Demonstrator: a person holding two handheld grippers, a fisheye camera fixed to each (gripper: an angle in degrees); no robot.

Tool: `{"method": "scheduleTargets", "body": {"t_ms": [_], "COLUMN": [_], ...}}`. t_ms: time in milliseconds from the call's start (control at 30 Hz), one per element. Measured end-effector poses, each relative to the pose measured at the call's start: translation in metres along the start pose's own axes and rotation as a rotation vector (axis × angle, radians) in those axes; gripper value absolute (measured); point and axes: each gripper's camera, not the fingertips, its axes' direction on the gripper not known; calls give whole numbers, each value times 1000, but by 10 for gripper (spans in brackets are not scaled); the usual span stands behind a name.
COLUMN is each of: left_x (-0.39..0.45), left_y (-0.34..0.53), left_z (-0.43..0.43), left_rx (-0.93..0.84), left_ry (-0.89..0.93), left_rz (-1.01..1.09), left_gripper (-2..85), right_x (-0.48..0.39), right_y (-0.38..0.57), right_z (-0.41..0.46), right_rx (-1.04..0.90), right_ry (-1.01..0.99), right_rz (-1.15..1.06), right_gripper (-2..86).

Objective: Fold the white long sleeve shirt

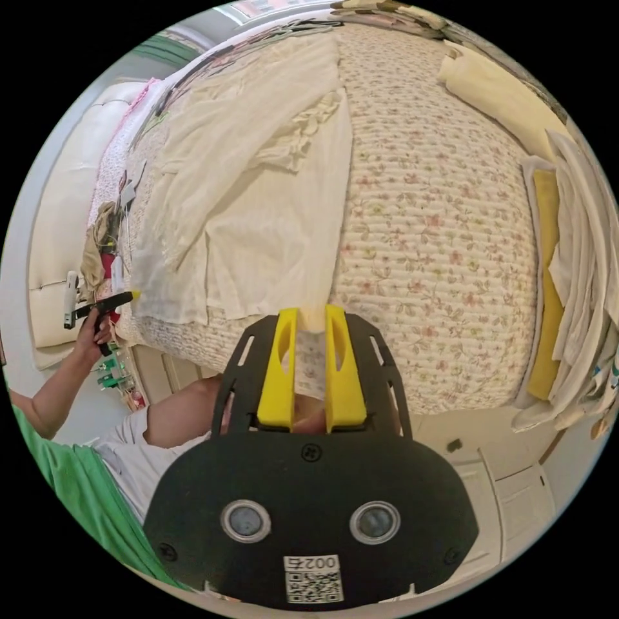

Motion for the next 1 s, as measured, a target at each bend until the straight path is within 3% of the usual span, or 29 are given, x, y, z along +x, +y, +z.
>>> {"method": "scheduleTargets", "body": {"t_ms": [267, 467, 700, 1000], "left_x": [-7, -3, 13, 54], "left_y": [-4, 0, 12, 34], "left_z": [-8, -22, -60, -123], "left_rx": [-18, -11, 11, 48], "left_ry": [54, 53, -37, -133], "left_rz": [-48, -21, 43, 116], "left_gripper": [-10, -10, -10, -10], "right_x": [13, 14, 6, -26], "right_y": [-10, 1, 28, 38], "right_z": [6, -10, -82, -161], "right_rx": [-13, -28, 75, 155], "right_ry": [-52, -67, 206, 279], "right_rz": [65, 25, 21, -8], "right_gripper": [104, 1, -9, -10]}}
